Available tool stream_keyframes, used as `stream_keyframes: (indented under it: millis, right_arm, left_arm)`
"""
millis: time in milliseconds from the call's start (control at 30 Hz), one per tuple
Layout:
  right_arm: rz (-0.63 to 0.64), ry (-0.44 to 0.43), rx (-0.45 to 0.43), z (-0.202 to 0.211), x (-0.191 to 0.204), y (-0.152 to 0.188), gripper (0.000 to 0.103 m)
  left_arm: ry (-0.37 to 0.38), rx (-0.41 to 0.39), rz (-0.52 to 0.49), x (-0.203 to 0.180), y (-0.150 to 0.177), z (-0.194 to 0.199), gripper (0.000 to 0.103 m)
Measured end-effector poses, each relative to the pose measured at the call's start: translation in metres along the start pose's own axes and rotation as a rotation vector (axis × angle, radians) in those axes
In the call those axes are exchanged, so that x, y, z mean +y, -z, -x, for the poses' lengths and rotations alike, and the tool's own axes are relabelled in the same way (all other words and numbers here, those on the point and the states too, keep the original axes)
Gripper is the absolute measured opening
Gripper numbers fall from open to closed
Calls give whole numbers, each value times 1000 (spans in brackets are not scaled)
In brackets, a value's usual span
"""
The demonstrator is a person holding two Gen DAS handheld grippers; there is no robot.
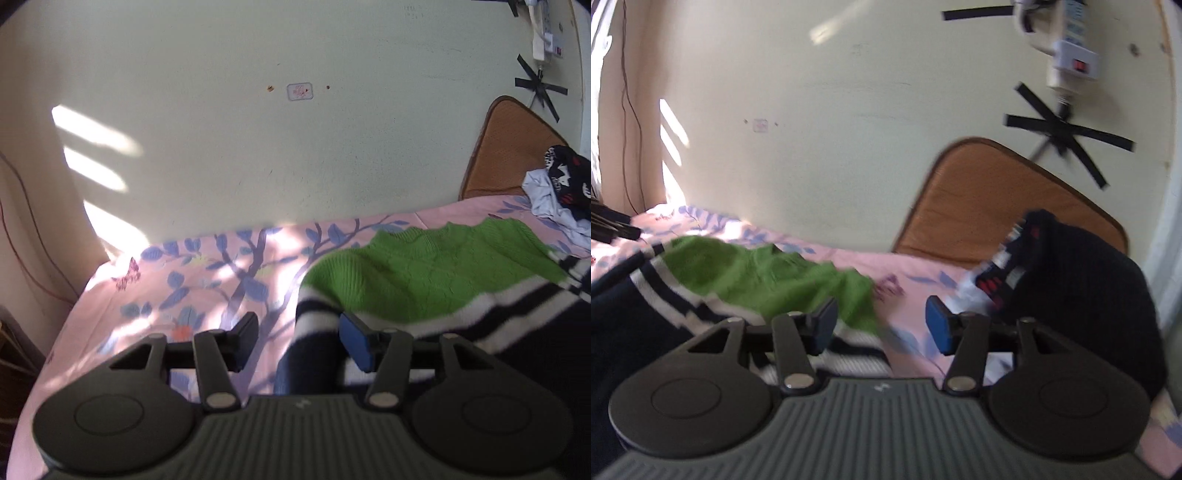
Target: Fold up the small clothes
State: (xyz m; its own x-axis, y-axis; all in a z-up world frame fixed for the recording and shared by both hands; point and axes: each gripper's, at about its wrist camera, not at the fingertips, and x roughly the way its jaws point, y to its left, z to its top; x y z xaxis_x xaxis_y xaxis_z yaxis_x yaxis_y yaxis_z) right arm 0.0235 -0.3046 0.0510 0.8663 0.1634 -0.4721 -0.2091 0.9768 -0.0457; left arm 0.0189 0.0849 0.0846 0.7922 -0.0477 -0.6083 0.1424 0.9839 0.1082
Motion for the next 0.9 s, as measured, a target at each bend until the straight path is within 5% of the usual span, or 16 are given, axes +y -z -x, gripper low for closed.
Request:
stream_keyframes:
  millis: [200, 333, 367, 400, 433, 500, 633, 667, 767, 800, 867, 900]
  right_arm:
    - [-342, -65, 100, 40, -1, 59, 73]
    - [-295, -121, 143, 45, 27, 71, 79]
    - [-243, -101, 149, 43, 37, 74, 75]
    - [-167, -63, 134, 46, 44, 75, 33]
    - [-119, -50, 132, 44, 48, 74, 9]
    - [-116, 15, 84, 44, 37, 61, 11]
    - [-84, 398, -82, 35, -21, 27, 11]
    - [-144, 434, -82, 28, -42, 22, 11]
    - [-291, 373, -7, 11, -77, 15, 23]
    - [-331, 355, -22, 12, -79, 15, 26]
    - [-381, 322, -90, 22, -72, 14, 51]
    - [-390, 290, -122, 26, -65, 11, 53]
  left_arm:
    - [82, 29, 76, -9, 48, 31, 52]
    - [128, 22, 52, -36, 65, 37, 52]
    - [136, 26, 44, -42, 69, 38, 52]
    - [135, 33, 34, -47, 73, 38, 52]
    - [128, 37, 28, -49, 76, 39, 52]
    - [99, 50, 25, -49, 81, 44, 52]
    - [38, 39, 50, -34, 86, 61, 52]
    - [23, 35, 61, -27, 87, 65, 52]
    - [-29, 22, 115, -6, 92, 80, 53]
    - [-47, 15, 139, 6, 94, 85, 55]
    - [-74, 9, 196, 24, 99, 94, 60]
    - [-87, 13, 223, 32, 100, 97, 60]
